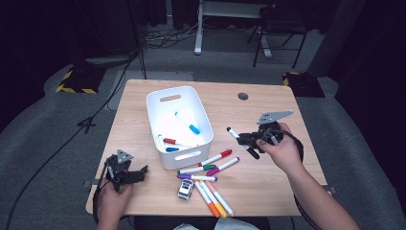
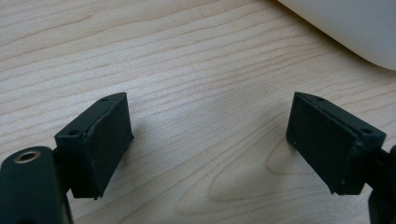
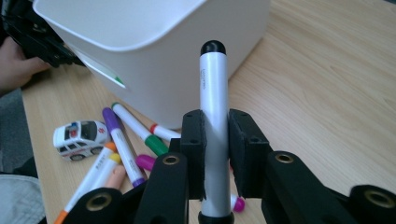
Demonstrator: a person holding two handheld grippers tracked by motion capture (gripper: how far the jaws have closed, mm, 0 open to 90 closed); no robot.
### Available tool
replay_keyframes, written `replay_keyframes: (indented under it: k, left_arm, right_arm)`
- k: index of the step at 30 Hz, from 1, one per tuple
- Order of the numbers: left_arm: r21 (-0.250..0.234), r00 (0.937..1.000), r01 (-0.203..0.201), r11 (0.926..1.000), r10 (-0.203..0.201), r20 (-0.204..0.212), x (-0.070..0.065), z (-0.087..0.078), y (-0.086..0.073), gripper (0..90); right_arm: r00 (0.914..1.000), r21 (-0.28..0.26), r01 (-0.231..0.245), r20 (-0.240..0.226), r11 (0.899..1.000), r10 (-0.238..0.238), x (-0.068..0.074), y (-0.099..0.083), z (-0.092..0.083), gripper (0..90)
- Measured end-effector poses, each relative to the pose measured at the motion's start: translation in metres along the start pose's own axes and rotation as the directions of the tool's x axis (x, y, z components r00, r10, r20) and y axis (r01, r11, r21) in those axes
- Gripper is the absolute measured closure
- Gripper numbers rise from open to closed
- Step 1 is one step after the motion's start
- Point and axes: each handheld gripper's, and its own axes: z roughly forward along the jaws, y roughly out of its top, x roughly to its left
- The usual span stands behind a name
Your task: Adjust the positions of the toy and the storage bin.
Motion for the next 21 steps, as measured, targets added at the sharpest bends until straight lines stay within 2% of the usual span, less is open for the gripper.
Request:
replay_keyframes:
  k: [8, 17, 21]
  left_arm:
    - [0.0, 1.0, 0.0, 1.0, 0.0, 0.0, 0.0, 0.0, 0.0, 14.5]
    - [0.0, 1.0, 0.0, 1.0, 0.0, 0.0, 0.0, 0.0, 0.0, 14.5]
    - [0.0, 1.0, 0.0, 1.0, 0.0, 0.0, 0.0, 0.0, 0.0, 14.5]
  right_arm:
    - [0.9988, -0.013, 0.029, -0.039, 1.0, -0.029, 0.005, 0.034, 0.014, 76.9]
    - [0.9978, -0.008, 0.046, -0.047, 0.999, -0.046, 0.014, 0.061, 0.025, 76.9]
    - [0.9964, -0.024, 0.057, -0.061, 0.998, -0.059, 0.02, 0.076, 0.032, 76.9]
